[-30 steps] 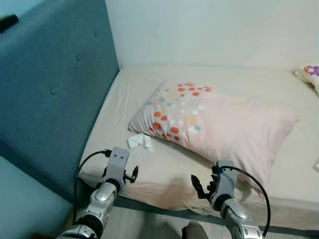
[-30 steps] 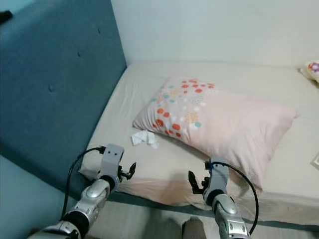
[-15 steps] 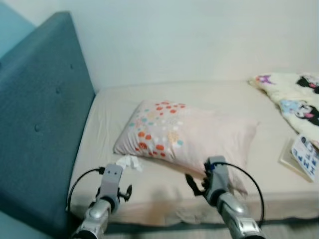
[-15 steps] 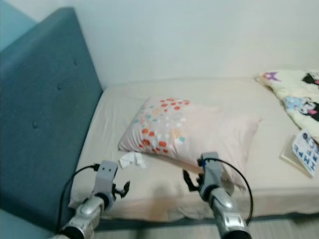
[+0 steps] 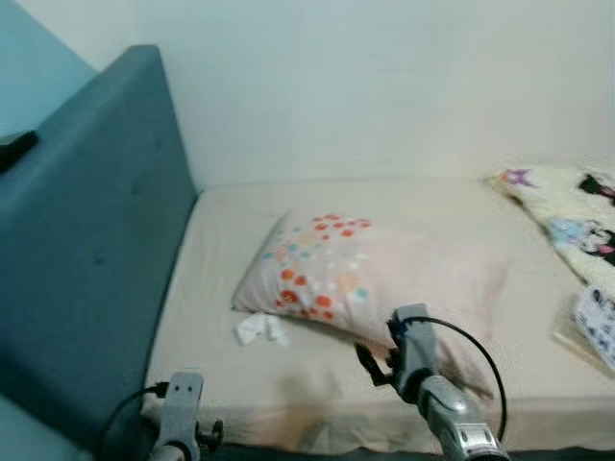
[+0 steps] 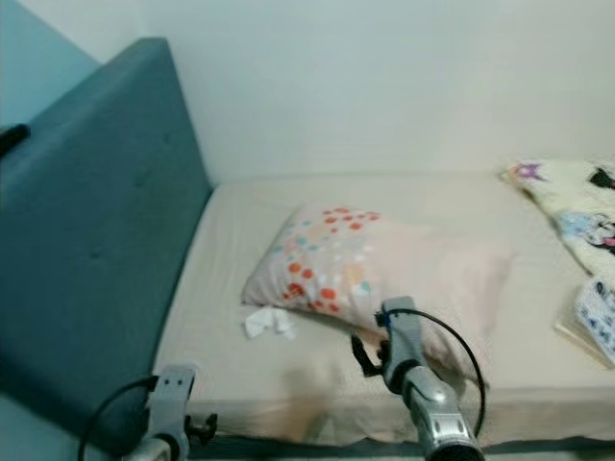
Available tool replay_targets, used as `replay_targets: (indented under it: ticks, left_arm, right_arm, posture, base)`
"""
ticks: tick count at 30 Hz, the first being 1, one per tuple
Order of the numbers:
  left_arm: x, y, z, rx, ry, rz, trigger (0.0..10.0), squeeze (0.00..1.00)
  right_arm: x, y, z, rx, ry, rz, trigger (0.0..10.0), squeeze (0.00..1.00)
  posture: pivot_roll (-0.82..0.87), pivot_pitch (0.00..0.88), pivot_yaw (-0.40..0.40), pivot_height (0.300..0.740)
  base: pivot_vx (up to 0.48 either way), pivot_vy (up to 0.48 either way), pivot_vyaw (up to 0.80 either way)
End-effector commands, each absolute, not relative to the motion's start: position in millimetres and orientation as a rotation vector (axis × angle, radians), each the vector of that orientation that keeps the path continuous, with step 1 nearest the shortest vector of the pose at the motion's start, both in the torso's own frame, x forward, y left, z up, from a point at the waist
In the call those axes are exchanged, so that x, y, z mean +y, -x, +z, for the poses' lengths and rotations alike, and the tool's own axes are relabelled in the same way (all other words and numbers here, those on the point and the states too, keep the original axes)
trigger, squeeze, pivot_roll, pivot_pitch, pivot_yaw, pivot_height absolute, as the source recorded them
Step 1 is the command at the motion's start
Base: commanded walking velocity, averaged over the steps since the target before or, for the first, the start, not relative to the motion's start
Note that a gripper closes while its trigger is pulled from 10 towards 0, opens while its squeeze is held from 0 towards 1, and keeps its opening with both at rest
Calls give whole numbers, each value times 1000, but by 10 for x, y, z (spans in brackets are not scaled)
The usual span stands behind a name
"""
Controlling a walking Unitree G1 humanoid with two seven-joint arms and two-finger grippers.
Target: Clean up the room
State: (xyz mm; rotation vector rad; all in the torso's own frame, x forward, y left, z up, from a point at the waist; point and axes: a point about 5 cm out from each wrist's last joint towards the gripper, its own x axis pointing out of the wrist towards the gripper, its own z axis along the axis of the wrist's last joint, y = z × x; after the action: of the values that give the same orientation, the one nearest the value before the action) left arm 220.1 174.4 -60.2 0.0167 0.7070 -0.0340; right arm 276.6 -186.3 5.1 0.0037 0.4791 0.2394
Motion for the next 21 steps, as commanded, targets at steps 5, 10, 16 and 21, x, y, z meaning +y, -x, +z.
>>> replay_targets:
  ticks: [5, 10, 16, 21]
  left_arm:
    - [1720, -2019, -715, 775, 0, -56, 10000, 0]
    - [1708, -2029, -709, 771, -2, -70, 10000, 0]
    - [1702, -2037, -707, 775, 3, -76, 10000, 0]
    - [1655, -1956, -771, 842, -14, -94, 10000, 0]
  right_arm:
    - [-1961, -2701, -19, 517, 28, 203, 10000, 0]
    - [-1967, -2697, -28, 524, 39, 209, 10000, 0]
    - [-1961, -2702, -31, 526, 46, 217, 10000, 0]
    - [-1949, -2718, -33, 531, 51, 218, 10000, 0]
  posture:
    - [-134, 66, -25, 740]
    - [-133, 66, -28, 740]
    - [-133, 64, -29, 740]
    - [-141, 66, -22, 740]
  base:
    - [0, 0, 0]
    - [0, 0, 0]
    - [0, -80, 0]
    - [0, -96, 0]
